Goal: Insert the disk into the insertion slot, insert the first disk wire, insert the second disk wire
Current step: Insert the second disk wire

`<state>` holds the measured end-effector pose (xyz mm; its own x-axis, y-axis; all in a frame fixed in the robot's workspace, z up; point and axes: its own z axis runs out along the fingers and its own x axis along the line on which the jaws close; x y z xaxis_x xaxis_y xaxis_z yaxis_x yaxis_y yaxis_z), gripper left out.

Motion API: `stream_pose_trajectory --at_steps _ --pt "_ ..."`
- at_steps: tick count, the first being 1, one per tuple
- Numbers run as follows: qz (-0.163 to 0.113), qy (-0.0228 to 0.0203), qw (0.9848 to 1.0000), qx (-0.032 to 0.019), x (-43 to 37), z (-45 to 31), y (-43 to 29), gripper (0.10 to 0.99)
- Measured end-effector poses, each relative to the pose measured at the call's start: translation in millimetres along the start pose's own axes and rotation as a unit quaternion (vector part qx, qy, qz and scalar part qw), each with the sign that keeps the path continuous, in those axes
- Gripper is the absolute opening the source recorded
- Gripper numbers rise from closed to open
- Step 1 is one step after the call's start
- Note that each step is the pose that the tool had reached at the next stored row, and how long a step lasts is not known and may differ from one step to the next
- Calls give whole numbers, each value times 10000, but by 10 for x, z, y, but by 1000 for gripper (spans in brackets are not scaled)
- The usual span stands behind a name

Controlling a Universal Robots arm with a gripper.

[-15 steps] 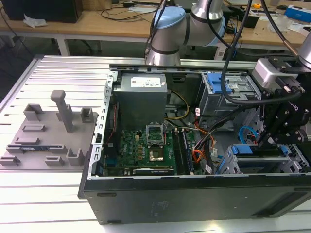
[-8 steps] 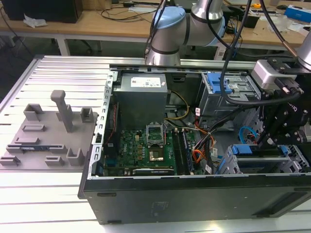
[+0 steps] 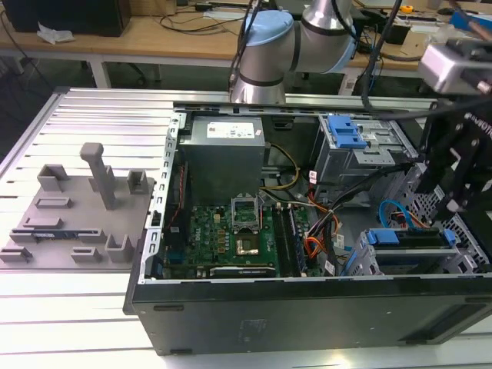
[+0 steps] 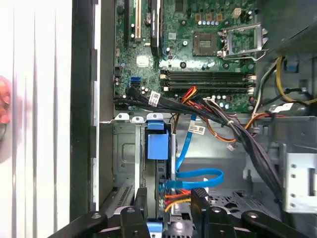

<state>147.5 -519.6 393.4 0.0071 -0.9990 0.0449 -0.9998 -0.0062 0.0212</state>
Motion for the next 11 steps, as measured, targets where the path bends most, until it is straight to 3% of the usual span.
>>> stream_pose_trajectory --at_steps 1,2,4,5,7,11 --pt "3 44 10000 0 -33 -89 2 396" --pt "4 68 10000 0 -41 -91 1 329" --pt "4 67 10000 -1 -41 -91 1 212" --pt "4 67 10000 -1 -41 -92 1 212" --pt "4 67 10000 -1 -42 -92 1 106" --pt "4 66 10000 -1 -42 -92 1 106"
